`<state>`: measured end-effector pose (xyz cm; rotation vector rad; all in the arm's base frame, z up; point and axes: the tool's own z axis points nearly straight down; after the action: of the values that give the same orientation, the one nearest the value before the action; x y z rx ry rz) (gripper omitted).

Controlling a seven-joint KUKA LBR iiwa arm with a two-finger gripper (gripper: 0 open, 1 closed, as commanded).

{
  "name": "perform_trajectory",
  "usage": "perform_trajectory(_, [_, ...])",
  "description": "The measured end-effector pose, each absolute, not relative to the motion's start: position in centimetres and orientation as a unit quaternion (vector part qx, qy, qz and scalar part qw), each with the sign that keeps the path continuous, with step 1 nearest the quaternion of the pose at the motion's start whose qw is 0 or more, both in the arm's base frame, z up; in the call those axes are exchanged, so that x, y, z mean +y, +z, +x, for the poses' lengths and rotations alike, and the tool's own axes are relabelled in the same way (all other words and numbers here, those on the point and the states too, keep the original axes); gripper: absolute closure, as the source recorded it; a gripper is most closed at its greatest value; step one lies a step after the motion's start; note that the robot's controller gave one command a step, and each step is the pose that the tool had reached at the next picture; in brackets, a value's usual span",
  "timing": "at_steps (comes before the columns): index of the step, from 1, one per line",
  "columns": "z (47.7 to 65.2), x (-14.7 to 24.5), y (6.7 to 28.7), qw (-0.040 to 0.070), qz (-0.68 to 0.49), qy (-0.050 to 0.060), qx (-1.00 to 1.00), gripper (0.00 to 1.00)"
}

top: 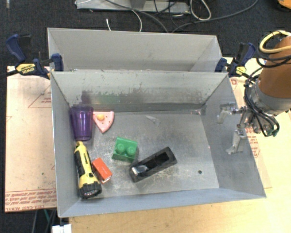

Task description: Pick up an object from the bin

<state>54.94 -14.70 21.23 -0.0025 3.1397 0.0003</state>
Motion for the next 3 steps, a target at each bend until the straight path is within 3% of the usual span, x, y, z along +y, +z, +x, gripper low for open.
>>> perform_trajectory(1, [54.2,-14.2,20.6,0.004,0.008,-0.001,1.0,0.0])
perform_trajectory(2, [53.6,-10.8,15.7,0.005,-0.024,-0.001,1.0,0.0])
perform_trajectory(3, [53.1,-9.8,14.7,0.003,0.003,0.0,1.0,0.0])
